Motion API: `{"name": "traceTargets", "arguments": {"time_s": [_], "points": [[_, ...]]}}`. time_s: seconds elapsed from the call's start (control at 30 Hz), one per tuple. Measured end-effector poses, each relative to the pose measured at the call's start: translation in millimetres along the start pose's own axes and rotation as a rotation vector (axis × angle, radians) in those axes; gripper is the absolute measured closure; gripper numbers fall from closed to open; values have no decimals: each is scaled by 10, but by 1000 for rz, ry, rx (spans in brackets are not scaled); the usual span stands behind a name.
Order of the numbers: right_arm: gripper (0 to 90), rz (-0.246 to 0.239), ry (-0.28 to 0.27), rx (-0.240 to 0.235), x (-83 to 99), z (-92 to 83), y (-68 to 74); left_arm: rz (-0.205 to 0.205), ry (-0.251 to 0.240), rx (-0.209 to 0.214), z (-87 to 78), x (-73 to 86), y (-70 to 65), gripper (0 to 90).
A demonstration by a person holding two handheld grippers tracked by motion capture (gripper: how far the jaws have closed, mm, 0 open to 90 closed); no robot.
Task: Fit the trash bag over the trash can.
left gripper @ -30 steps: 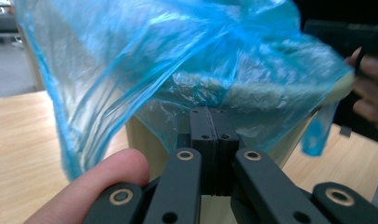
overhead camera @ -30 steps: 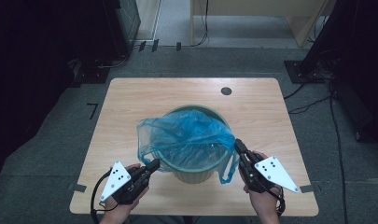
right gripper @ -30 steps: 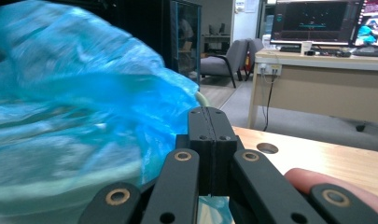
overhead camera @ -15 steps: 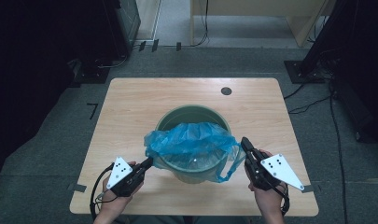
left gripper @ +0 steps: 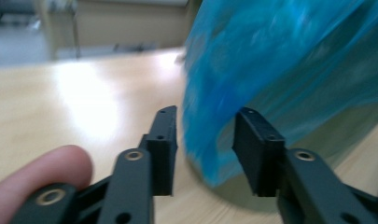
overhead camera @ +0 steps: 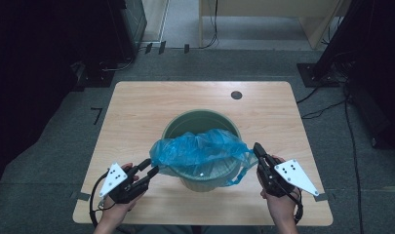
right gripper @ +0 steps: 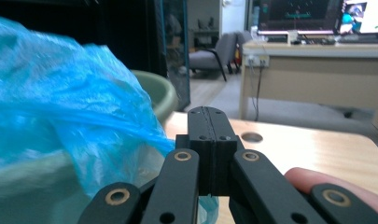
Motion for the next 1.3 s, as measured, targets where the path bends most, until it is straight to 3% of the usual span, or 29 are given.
{"name": "traceTargets", "arguments": {"time_s": [0.07,0.13,0.27,0.33,0.4,0.5,0.6,0.67,0.73,0.97,1.1,1.3], "points": [[849,9,-26,-23,-55,-21,15,-5,-42,18,-32,-59,-7,526],[739,30,-51,-81,-119,-45,44,-22,-77,38,-58,-115,-16,466],[693,37,-68,-115,-158,-66,68,-10,-98,21,-64,-155,-42,456],[652,46,-80,-175,-172,-71,99,-5,-114,15,-60,-189,-65,430],[637,40,-79,-195,-174,-72,117,-5,-126,18,-56,-224,-84,423],[586,36,-71,-252,-166,-60,182,-3,-124,13,-49,-247,-88,440],[576,22,-58,-274,-136,-34,226,-5,-104,-13,-26,-227,-75,547],[683,-15,-42,-275,-101,-21,253,-14,-92,-21,-8,-213,-61,622],[885,-57,-29,-243,-72,-5,273,-12,-79,-49,18,-201,-51,678],[900,-61,-42,-217,-110,59,266,-3,-58,-101,147,-192,-25,791],[900,-15,-57,-183,-127,146,237,-23,-62,-132,238,-192,-53,818],[900,-18,-56,-155,-161,318,180,-47,-66,-183,384,-247,-57,828]]}}
Point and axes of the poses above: each handheld gripper's, and its own axes: z roughly forward along the jaws, x roughly out of its underside, y roughly to its left, the point moved 2 cm from there along z, roughly forward along the jaws, and after that the axes turned 15 degrees about -y, right-handed, at the moved point
